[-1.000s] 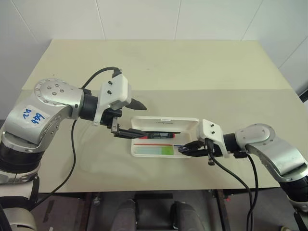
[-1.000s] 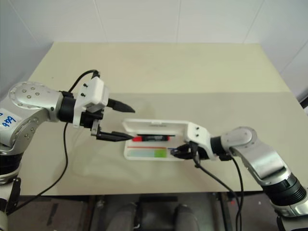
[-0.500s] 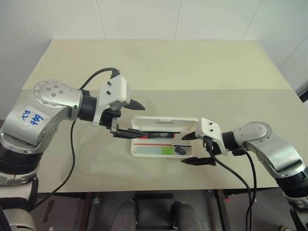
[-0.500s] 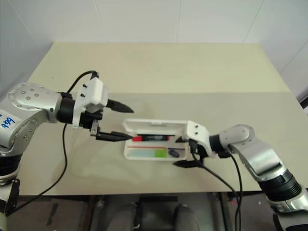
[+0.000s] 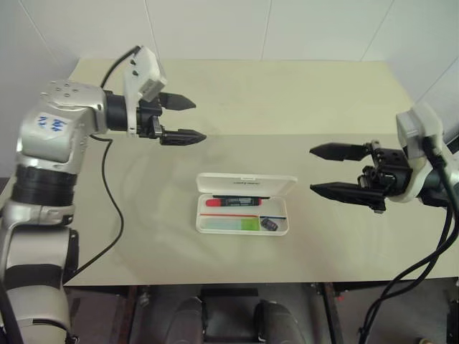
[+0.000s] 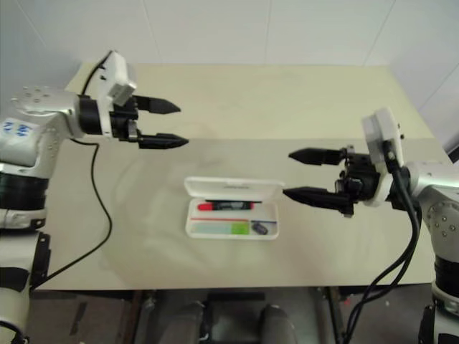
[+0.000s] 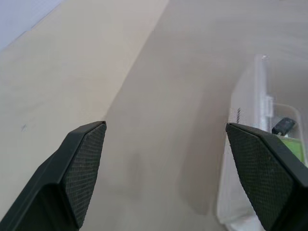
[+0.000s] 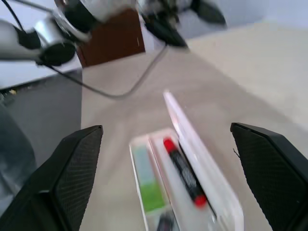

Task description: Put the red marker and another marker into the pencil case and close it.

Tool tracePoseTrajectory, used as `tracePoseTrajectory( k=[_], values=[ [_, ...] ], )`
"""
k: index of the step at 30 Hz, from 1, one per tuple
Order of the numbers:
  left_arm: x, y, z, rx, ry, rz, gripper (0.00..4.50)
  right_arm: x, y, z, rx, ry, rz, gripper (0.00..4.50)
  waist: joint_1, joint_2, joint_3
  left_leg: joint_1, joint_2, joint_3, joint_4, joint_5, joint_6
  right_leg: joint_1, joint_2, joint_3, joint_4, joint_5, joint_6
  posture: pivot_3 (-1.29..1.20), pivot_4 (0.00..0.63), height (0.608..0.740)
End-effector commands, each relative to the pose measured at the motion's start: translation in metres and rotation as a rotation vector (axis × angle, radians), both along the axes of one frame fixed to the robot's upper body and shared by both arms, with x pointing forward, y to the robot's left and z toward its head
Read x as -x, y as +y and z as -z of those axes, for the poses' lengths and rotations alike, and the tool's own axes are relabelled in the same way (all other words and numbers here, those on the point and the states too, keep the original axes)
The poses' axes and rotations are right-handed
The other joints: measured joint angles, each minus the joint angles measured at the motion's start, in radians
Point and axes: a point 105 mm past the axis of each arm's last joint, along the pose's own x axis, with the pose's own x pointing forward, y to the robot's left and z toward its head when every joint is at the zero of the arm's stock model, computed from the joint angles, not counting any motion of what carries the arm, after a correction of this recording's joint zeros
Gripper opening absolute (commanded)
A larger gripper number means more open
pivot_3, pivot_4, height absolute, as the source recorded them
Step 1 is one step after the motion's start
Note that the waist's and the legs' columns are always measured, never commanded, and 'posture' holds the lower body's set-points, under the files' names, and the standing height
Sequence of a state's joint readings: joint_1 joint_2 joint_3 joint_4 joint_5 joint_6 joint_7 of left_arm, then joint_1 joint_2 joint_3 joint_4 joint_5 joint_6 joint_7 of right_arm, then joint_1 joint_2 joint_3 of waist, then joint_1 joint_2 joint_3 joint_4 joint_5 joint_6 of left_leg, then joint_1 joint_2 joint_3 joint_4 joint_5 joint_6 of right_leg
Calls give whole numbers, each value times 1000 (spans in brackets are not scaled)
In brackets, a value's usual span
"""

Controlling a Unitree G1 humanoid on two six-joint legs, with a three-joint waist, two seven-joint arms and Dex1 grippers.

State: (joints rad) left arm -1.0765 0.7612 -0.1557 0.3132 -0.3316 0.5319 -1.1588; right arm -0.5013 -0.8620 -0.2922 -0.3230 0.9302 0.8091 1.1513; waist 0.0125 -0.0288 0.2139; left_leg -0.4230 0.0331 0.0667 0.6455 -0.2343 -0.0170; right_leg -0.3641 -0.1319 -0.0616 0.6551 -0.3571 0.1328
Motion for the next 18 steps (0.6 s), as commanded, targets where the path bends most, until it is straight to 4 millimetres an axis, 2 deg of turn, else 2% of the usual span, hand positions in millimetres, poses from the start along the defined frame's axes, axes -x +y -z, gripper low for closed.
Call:
tracePoseTrajectory(
  k=[1,3,6,12,15,17,18],
  values=[
    [-13,0,6,-45,-9,6,4257,15,15,-12,13,-67,-52,4476,2,0,0,-1,0,0,0,0,0,-1,0,0,0,0,0,0,150,740],
    [-18,-2,11,-47,3,15,4257,20,22,-13,18,-78,-68,4476,5,0,0,-4,0,1,0,0,0,-4,0,0,0,0,0,0,150,740],
    [-23,-4,15,-50,12,25,3685,21,25,-15,20,-90,-62,4500,8,0,0,-7,0,1,1,0,0,-7,0,0,1,0,0,0,150,740],
    [-19,-11,21,-48,37,83,1640,5,24,-22,11,-101,35,4500,9,0,0,-8,0,1,2,0,0,-9,0,0,3,0,0,0,150,740],
    [-13,-18,31,-69,66,116,611,6,24,-24,14,-108,24,4500,9,0,0,-9,0,1,2,0,0,-9,0,0,2,0,0,0,150,740],
    [-5,-24,45,-135,64,151,20,7,25,-24,21,-111,18,4500,9,0,0,-9,0,1,2,0,0,-9,0,0,2,0,0,0,150,740],
    [-1,-28,49,-145,68,169,20,7,25,-23,25,-110,17,4500,8,0,0,-9,0,1,2,0,0,-9,0,0,2,0,0,0,150,740]
  ],
)
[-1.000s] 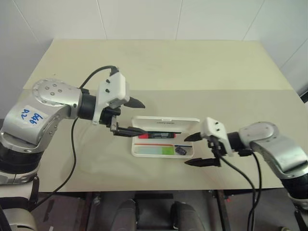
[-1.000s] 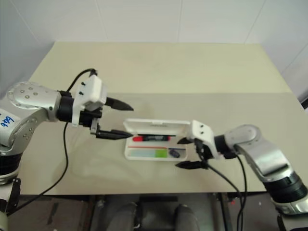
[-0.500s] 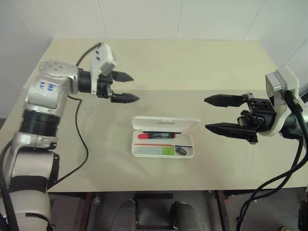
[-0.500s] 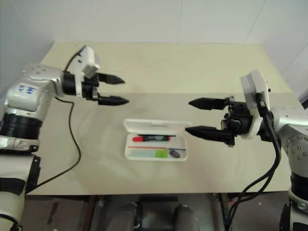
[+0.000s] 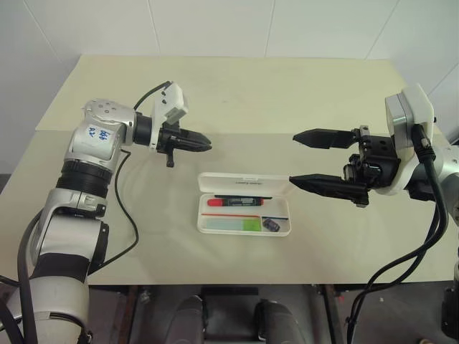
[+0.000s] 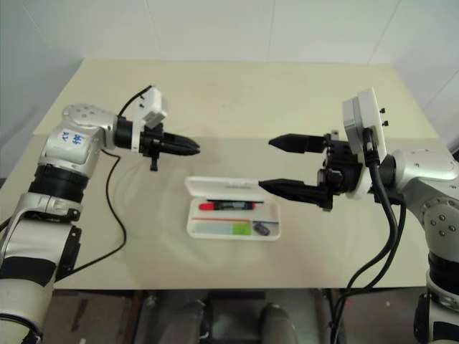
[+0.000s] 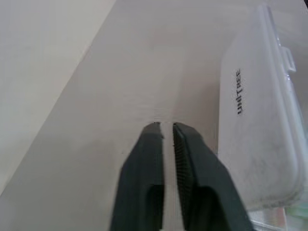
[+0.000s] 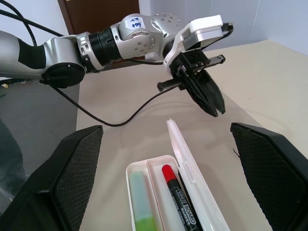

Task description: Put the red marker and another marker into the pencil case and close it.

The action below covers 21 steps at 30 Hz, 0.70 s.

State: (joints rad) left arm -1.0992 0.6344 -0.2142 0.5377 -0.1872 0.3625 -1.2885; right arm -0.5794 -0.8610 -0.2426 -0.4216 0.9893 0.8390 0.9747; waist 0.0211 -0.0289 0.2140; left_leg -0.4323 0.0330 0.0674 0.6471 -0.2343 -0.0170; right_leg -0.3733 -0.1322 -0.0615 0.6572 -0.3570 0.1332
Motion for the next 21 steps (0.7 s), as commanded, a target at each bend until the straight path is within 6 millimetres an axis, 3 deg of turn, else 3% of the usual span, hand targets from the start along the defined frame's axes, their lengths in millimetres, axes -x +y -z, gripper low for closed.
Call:
tracePoseTrajectory(
  k=[1,11,15,21],
  values=[
    [15,-14,7,-54,-21,79,20,5,0,-7,7,-36,-13,4500,0,0,0,0,0,0,0,0,0,0,0,0,0,0,0,0,150,740],
    [44,-18,22,-137,-29,138,20,-2,-4,4,88,-26,28,4500,-2,0,0,0,0,0,1,0,0,0,0,0,1,0,0,0,150,740],
    [69,-13,46,-294,-70,203,20,-4,-7,5,100,-27,40,4500,-6,0,0,0,0,0,0,0,0,0,0,0,0,0,0,0,150,740],
    [89,-14,89,-400,-66,191,20,-8,-6,8,111,-25,42,4500,-1,0,0,0,0,0,1,0,0,0,0,1,0,0,0,0,150,740]
  ],
)
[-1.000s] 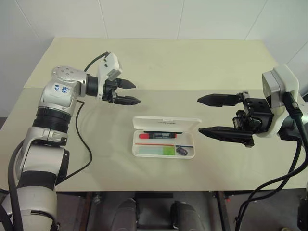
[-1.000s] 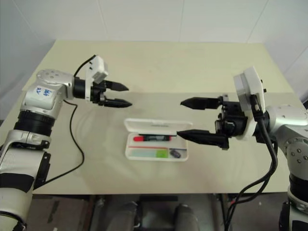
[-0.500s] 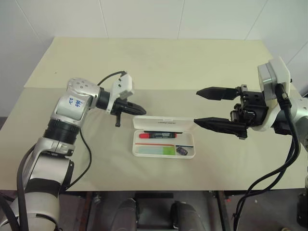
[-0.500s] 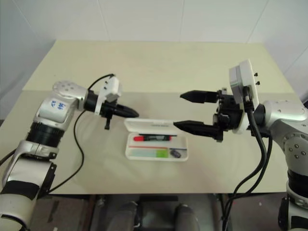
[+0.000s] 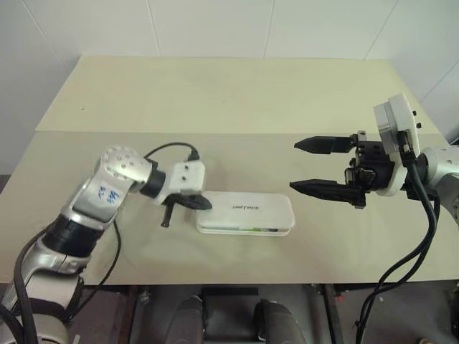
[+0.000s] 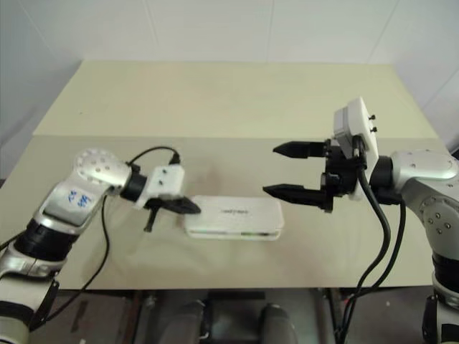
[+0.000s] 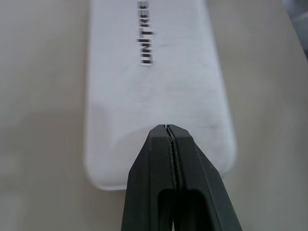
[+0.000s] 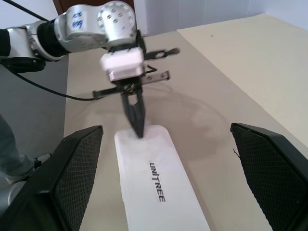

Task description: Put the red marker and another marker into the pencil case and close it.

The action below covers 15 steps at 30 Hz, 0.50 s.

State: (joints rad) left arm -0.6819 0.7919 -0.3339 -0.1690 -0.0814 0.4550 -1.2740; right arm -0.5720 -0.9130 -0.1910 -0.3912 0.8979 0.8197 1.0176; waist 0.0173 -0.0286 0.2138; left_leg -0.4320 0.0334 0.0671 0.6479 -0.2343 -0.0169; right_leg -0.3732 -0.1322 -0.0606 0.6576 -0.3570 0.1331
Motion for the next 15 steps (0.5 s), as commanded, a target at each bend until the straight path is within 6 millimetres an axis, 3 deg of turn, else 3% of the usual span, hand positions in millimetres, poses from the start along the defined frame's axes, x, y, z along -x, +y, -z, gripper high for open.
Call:
tracePoseTrajectory(
  k=[1,5,7,11,15],
  values=[
    [10,-6,20,-55,-23,6,20,1,1,-5,13,-43,-10,4500,5,0,-1,0,0,0,0,0,0,0,0,0,0,0,0,0,150,740],
    [10,-8,44,-91,-43,-48,20,-1,2,-5,16,-47,-13,4500,8,3,-3,8,0,0,0,-1,1,8,-1,0,-5,0,0,0,150,740],
    [10,-15,41,-32,-34,-68,20,-1,2,-4,20,-49,-13,4500,8,5,-6,13,0,-1,0,-2,3,14,-1,-1,-7,0,0,0,150,740],
    [9,-26,0,200,27,-115,20,-1,-1,-3,24,-49,-13,4500,6,5,-7,12,0,-2,1,-5,8,14,-1,-1,-5,0,0,0,150,740],
    [19,-1,-64,427,67,-121,20,-3,-8,-4,-1,-31,-32,4500,-3,4,-6,10,1,-2,1,-2,3,11,0,-1,-4,0,0,0,150,740]
  ],
)
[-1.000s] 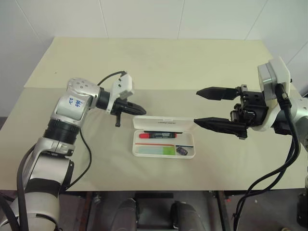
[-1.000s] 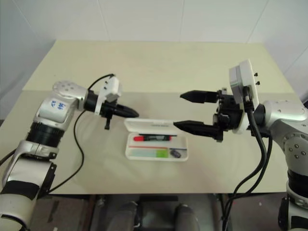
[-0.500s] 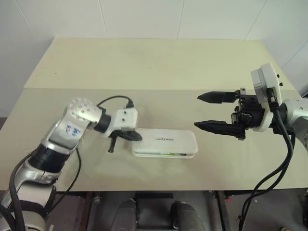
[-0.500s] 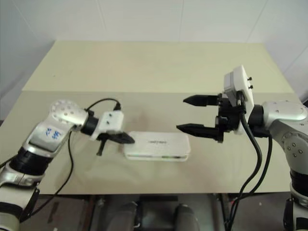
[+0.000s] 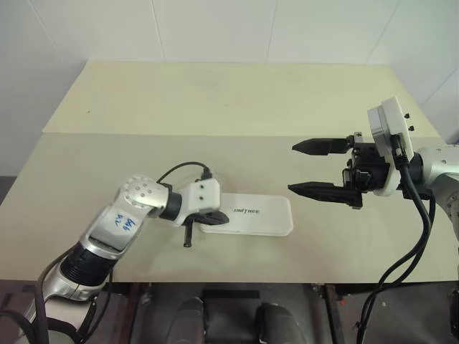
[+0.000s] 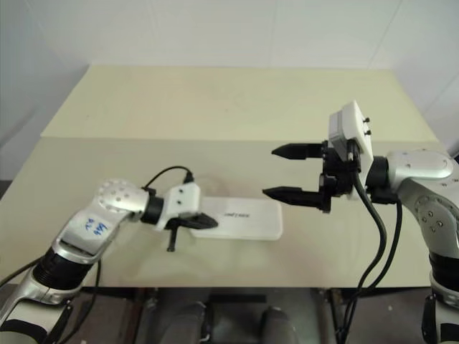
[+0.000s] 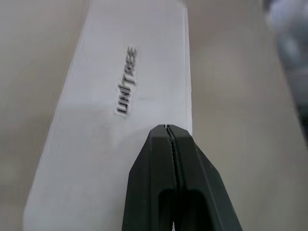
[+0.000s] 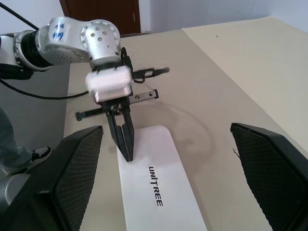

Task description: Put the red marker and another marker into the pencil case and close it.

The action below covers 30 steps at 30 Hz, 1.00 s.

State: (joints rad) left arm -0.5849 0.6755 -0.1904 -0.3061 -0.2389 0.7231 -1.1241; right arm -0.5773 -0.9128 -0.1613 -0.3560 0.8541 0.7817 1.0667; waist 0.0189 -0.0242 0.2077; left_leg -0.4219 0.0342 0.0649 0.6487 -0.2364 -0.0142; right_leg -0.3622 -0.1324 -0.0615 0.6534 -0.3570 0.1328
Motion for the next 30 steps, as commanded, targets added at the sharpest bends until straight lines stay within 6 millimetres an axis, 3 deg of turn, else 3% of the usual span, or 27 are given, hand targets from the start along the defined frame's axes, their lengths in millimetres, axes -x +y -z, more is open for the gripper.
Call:
tracePoseTrajectory(
  k=[1,4,10,11,14,16,20,25,30],
  values=[
    [11,32,-64,170,-72,-23,20,-5,-12,-9,-35,-16,3,4500,-10,-1,0,0,0,0,0,0,0,0,0,0,0,0,0,0,150,740],
    [1,75,-79,200,-106,-220,602,-24,-33,-6,-52,-2,90,4500,-23,0,0,1,0,1,-1,0,-1,0,0,0,-1,0,0,0,150,740],
    [-49,196,-104,372,-237,-959,2560,-67,-80,10,-58,40,382,4500,-21,-2,1,1,0,0,-1,0,-1,0,0,0,0,0,0,0,150,740],
    [-52,214,-102,372,-254,-1063,2890,-71,-88,13,-58,39,423,4500,-20,-2,2,1,0,0,-1,0,-1,0,-1,0,0,0,0,0,150,740],
    [-47,273,-87,386,-296,-1372,3886,-101,-137,22,-94,24,733,4500,-23,-2,2,-1,-1,1,-2,-1,0,-1,-2,0,0,0,1,0,150,740],
    [-39,302,-77,395,-304,-1536,4470,-120,-165,26,-147,26,934,4500,-27,-2,2,-1,-1,2,-2,-1,0,-1,-2,1,0,1,1,0,150,740],
    [-18,357,-59,423,-349,-1869,4470,-142,-205,35,-204,-8,1243,4500,-39,-3,2,-2,0,3,-5,0,-2,-7,-2,2,1,0,1,0,150,740],
    [30,414,-34,424,-420,-2297,4470,-143,-252,49,-231,-42,1593,4500,-49,-4,2,-2,0,7,-9,1,-4,-9,-3,3,1,0,1,0,150,740],
    [54,431,-22,383,-453,-2467,4470,-139,-268,54,-221,-115,1762,4500,-50,-4,2,-2,0,12,-13,1,-4,-11,-5,5,0,0,1,0,150,740]
  ],
)
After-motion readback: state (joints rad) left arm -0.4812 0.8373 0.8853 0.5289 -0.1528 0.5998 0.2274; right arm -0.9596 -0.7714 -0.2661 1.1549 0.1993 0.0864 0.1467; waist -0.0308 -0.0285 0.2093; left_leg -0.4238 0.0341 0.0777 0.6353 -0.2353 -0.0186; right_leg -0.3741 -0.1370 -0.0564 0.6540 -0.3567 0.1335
